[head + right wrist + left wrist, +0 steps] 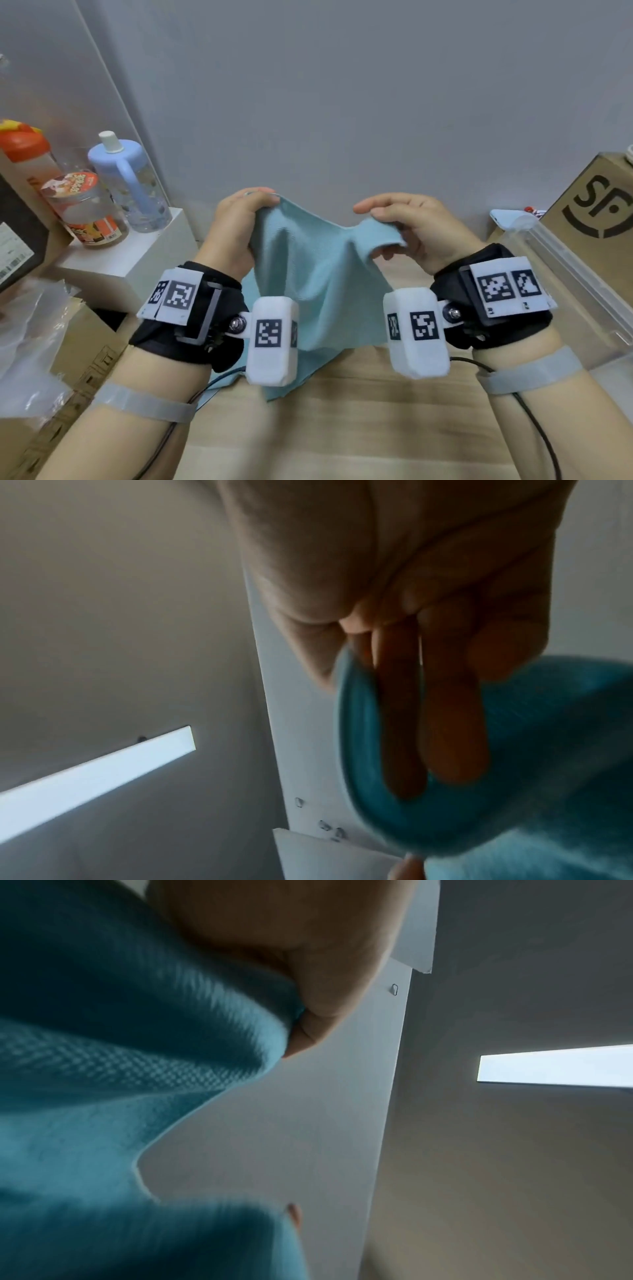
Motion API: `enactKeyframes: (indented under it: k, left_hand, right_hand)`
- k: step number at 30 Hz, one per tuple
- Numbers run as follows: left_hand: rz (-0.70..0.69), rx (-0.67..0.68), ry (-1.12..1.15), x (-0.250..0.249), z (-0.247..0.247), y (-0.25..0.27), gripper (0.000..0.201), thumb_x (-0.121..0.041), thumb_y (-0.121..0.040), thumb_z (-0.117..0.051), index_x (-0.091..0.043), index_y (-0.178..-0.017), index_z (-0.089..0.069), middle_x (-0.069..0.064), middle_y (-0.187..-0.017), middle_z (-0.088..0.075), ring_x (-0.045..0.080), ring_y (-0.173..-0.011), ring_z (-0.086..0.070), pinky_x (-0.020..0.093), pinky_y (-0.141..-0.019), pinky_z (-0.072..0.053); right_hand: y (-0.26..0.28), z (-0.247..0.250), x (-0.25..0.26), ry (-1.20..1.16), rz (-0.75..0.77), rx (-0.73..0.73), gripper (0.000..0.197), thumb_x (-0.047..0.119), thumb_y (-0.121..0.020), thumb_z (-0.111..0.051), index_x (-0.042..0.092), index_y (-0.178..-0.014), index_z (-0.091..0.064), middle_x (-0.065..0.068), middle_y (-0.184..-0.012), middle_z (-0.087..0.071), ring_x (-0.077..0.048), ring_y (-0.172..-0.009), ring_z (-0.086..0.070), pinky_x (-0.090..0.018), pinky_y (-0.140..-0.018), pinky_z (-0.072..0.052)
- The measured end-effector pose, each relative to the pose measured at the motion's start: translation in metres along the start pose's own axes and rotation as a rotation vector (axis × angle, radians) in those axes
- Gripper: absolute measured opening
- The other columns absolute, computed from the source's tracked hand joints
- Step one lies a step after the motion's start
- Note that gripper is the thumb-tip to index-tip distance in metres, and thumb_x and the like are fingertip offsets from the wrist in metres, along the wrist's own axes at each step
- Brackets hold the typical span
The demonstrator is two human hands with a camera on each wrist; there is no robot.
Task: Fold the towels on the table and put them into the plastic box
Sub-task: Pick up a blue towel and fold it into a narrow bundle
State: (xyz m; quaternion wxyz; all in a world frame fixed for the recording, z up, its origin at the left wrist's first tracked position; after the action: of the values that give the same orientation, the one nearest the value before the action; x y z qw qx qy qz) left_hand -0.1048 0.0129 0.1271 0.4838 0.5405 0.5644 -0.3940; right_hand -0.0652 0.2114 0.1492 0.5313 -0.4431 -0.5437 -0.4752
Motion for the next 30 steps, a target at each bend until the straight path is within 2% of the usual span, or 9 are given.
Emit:
enactKeyframes:
  k: [2, 4, 6, 9, 12, 14, 17, 19, 30]
  left_hand:
    - [0.027, 0.090, 0.034, -0.003, -0.015, 0.007, 0.008, -0.007, -0.082, -0.060, -0.013, -0.077, -0.062, -0.001, -0.067, -0.060, 0.011, -0.063, -0.057, 0.020, -0.058, -0.045]
    - [0.024, 0.177, 0.054, -0.009, -0.028, 0.015, 0.001, -0.010, -0.084, -0.061, -0.010, -0.083, -0.062, -0.004, -0.059, -0.061, 0.007, -0.053, -0.057, 0.015, -0.049, -0.044]
    - [0.007, 0.232, 0.059, -0.015, -0.036, 0.021, 0.008, -0.012, -0.085, -0.061, -0.007, -0.091, -0.063, -0.008, -0.056, -0.063, 0.003, -0.048, -0.058, 0.013, -0.046, -0.044]
    - [-0.005, 0.277, 0.041, -0.019, -0.042, 0.023, 0.012, -0.014, -0.086, -0.061, -0.007, -0.093, -0.066, -0.004, -0.069, -0.071, 0.007, -0.060, -0.066, 0.016, -0.058, -0.054]
    - [0.009, 0.312, 0.002, -0.018, -0.046, 0.024, 0.016, -0.017, -0.086, -0.060, -0.007, -0.095, -0.068, 0.000, -0.078, -0.073, 0.012, -0.069, -0.069, 0.020, -0.064, -0.056]
    - [0.014, 0.338, -0.020, -0.017, -0.050, 0.026, 0.018, -0.019, -0.087, -0.059, -0.007, -0.096, -0.068, 0.003, -0.080, -0.073, 0.014, -0.071, -0.069, 0.021, -0.065, -0.056]
    - [0.011, 0.386, -0.045, -0.019, -0.056, 0.032, 0.024, -0.021, -0.089, -0.056, -0.003, -0.101, -0.067, 0.010, -0.089, -0.071, 0.018, -0.077, -0.069, 0.026, -0.075, -0.058]
    - [0.009, 0.416, -0.077, -0.021, -0.059, 0.035, 0.025, -0.022, -0.090, -0.055, -0.003, -0.100, -0.068, 0.011, -0.088, -0.071, 0.019, -0.078, -0.069, 0.029, -0.081, -0.056]
    - [-0.001, 0.557, -0.239, -0.020, -0.067, 0.047, 0.031, -0.025, -0.090, -0.053, 0.000, -0.100, -0.068, 0.012, -0.087, -0.073, 0.019, -0.077, -0.070, 0.027, -0.075, -0.058]
  right_hand:
    - [0.006, -0.017, 0.005, -0.035, 0.017, 0.149, 0.025, -0.001, -0.072, -0.056, 0.017, -0.085, -0.067, 0.001, -0.063, -0.069, -0.013, -0.052, -0.065, -0.017, -0.044, -0.045]
    - [0.010, -0.026, 0.011, 0.057, 0.071, 0.223, 0.037, -0.007, -0.067, -0.059, 0.020, -0.091, -0.065, 0.002, -0.071, -0.073, -0.011, -0.064, -0.069, -0.017, -0.052, -0.047]
    - [0.010, -0.024, 0.020, 0.179, 0.159, 0.140, 0.037, -0.012, -0.071, -0.062, 0.022, -0.085, -0.066, 0.007, -0.066, -0.072, -0.006, -0.062, -0.066, -0.015, -0.053, -0.045]
    - [0.011, -0.010, 0.040, 0.249, 0.301, -0.118, 0.022, -0.001, -0.077, -0.066, 0.019, -0.067, -0.064, 0.008, -0.047, -0.060, -0.003, -0.042, -0.051, -0.014, -0.046, -0.039]
    - [0.015, -0.010, 0.054, 0.444, 0.414, -0.251, 0.018, 0.024, -0.072, -0.074, 0.031, -0.060, -0.063, 0.011, -0.064, -0.048, 0.002, -0.050, -0.042, -0.013, -0.055, -0.032]
    - [0.015, -0.016, 0.055, 0.503, 0.413, -0.234, 0.020, 0.034, -0.072, -0.072, 0.029, -0.057, -0.060, 0.010, -0.074, -0.045, 0.005, -0.057, -0.043, -0.010, -0.059, -0.031]
    - [0.010, -0.020, 0.049, 0.478, 0.347, -0.205, 0.035, 0.040, -0.073, -0.070, 0.014, -0.054, -0.056, 0.001, -0.060, -0.045, -0.005, -0.055, -0.038, -0.021, -0.054, -0.030]
    - [0.008, -0.017, 0.048, 0.512, 0.335, -0.239, 0.038, 0.041, -0.075, -0.070, 0.016, -0.051, -0.053, 0.003, -0.051, -0.041, -0.008, -0.051, -0.035, -0.024, -0.050, -0.028]
    - [0.007, -0.015, 0.045, 0.641, 0.305, -0.312, 0.050, 0.047, -0.072, -0.070, 0.021, -0.037, -0.045, 0.007, -0.034, -0.032, -0.008, -0.041, -0.027, -0.025, -0.045, -0.022]
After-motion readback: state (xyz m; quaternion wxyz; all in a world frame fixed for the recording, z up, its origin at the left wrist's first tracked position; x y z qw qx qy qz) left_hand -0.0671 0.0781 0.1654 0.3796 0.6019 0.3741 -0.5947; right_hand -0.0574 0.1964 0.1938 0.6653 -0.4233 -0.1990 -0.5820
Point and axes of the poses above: each hand's wrist, its own y-axis away from the middle knuckle, its own z-axis out of the back of the hand, x = y × z, the point moved 10 cm from there along -y, towards the middle knuckle
